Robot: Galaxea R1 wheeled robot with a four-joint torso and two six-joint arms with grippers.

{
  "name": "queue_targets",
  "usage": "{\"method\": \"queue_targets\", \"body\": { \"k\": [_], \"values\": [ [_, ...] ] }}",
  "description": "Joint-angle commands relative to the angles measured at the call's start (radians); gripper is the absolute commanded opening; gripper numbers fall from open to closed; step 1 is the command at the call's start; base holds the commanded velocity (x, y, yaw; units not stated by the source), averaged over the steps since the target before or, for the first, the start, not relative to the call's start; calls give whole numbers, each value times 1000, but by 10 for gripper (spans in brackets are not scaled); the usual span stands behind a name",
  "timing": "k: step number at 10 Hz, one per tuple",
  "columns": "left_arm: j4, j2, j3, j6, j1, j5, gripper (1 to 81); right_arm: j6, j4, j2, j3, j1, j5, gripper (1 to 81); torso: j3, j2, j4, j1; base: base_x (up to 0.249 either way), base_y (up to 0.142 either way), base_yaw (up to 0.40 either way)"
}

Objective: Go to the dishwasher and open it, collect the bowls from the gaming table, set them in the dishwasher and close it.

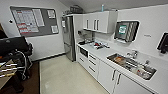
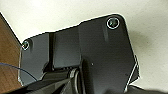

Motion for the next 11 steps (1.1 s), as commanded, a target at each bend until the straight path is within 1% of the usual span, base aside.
{"method": "queue_targets", "body": {
  "k": [1,9,10,11],
  "values": [
    [11,-1,-3,-1,-47,53,811,-1,-8,2,1,42,-46,811,0,0,0,0,0,0,357],
    [11,1,-3,-1,-47,54,811,-4,-14,2,0,39,-46,811,0,0,0,0,0,0,357],
    [11,1,-3,-1,-47,54,811,-4,-14,2,0,40,-46,811,58,0,0,0,0,0,357],
    [11,1,-2,-1,-47,54,811,-4,-14,2,-2,40,-46,811,102,0,0,0,0,0,357]
  ]
}}
